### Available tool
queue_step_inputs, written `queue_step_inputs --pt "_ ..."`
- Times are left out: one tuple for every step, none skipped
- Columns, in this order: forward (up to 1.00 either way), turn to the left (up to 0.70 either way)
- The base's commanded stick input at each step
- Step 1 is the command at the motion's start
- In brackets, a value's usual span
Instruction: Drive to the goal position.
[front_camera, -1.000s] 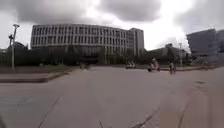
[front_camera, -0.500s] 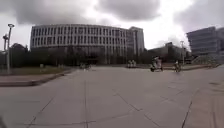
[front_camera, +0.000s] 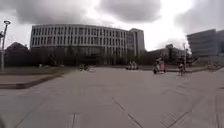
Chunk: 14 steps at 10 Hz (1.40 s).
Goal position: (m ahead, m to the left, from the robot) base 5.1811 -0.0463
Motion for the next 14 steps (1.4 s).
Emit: queue_step_inputs --pt "1.00 0.00" --pt "1.00 -0.01" --pt "1.00 -0.02" --pt "1.00 -0.02" --pt "1.00 -0.01" --pt "1.00 0.00" --pt "1.00 0.00" --pt "1.00 0.06" --pt "1.00 0.09" --pt "1.00 0.08" --pt "1.00 0.07" --pt "1.00 0.05" --pt "1.00 0.03" --pt "1.00 0.03"
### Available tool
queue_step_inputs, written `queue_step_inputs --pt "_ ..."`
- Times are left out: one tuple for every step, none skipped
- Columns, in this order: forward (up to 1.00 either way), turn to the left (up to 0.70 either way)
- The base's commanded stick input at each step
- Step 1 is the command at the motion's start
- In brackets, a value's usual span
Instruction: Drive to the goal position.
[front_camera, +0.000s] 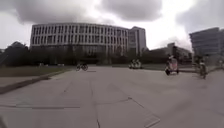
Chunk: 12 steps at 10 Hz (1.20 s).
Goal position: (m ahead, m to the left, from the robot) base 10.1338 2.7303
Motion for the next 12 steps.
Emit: queue_step_inputs --pt "1.00 0.03" --pt "1.00 0.03" --pt "1.00 0.03" --pt "1.00 0.03" --pt "1.00 0.03" --pt "1.00 0.03" --pt "1.00 0.03" --pt "1.00 0.03" --pt "1.00 0.03" --pt "1.00 0.01" --pt "1.00 0.00" --pt "1.00 0.00"
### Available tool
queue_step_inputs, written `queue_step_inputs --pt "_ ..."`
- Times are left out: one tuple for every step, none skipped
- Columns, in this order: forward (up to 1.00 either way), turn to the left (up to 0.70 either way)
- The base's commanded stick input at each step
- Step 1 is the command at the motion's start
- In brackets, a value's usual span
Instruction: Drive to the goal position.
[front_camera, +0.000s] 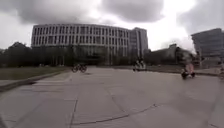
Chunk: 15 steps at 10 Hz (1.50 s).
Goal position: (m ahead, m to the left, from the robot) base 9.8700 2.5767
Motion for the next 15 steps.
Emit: queue_step_inputs --pt "1.00 0.00" --pt "1.00 0.00" --pt "1.00 0.00" --pt "1.00 0.00" --pt "1.00 0.00" --pt "1.00 0.00" --pt "1.00 0.04" --pt "1.00 0.08" --pt "1.00 0.12" --pt "1.00 0.16" --pt "1.00 0.14" --pt "1.00 0.13" --pt "1.00 0.12" --pt "1.00 0.12" --pt "1.00 0.12"
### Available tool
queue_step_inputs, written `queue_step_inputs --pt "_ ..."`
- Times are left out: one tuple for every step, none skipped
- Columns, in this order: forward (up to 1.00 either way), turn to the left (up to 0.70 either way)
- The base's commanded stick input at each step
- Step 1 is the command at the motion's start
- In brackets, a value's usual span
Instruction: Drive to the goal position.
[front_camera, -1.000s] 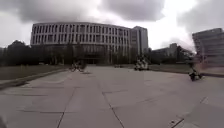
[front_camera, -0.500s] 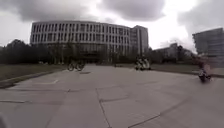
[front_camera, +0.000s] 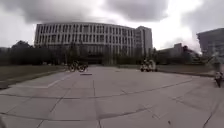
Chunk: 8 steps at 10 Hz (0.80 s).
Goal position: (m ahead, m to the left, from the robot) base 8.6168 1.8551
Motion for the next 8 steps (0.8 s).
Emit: queue_step_inputs --pt "1.00 0.12" --pt "1.00 0.12" --pt "1.00 0.12" --pt "1.00 0.12" --pt "1.00 0.12" --pt "1.00 0.11" --pt "1.00 0.10" --pt "1.00 0.06"
